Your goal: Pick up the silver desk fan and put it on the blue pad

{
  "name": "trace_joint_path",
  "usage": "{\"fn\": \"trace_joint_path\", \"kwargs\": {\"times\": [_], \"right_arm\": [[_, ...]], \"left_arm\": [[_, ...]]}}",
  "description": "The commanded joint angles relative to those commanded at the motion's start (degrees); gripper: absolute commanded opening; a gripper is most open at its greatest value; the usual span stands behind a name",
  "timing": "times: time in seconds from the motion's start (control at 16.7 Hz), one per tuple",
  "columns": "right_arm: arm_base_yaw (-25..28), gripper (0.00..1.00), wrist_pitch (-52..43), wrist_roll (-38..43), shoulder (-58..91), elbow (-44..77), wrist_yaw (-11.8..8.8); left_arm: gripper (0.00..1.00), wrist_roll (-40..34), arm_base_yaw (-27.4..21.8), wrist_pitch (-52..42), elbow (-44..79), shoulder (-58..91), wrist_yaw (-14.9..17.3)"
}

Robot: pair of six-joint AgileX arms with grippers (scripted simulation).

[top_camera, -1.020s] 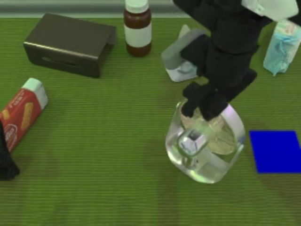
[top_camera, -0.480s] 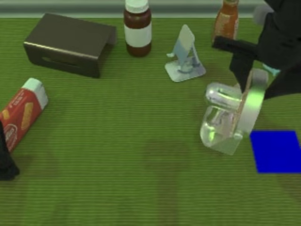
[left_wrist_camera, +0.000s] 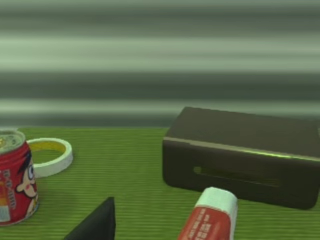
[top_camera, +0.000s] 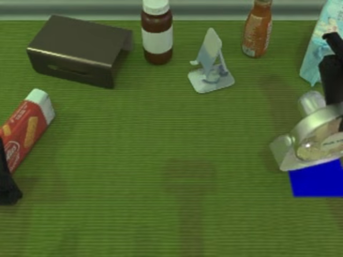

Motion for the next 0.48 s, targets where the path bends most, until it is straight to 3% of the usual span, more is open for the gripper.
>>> {"fn": "trace_joint_path", "kwargs": {"times": [0.24,0.48], "right_arm": [[-2.8,0.00,-0.2,9.8,-0.8,-3.8,0.3],[-3.2,0.00,-0.2,11.1,-0.8,-4.4,0.3]], "left_arm": [[1.00,0.0,0.0,0.0,0.0,0.0,0.0],[1.00,0.0,0.0,0.0,0.0,0.0,0.0]]}}
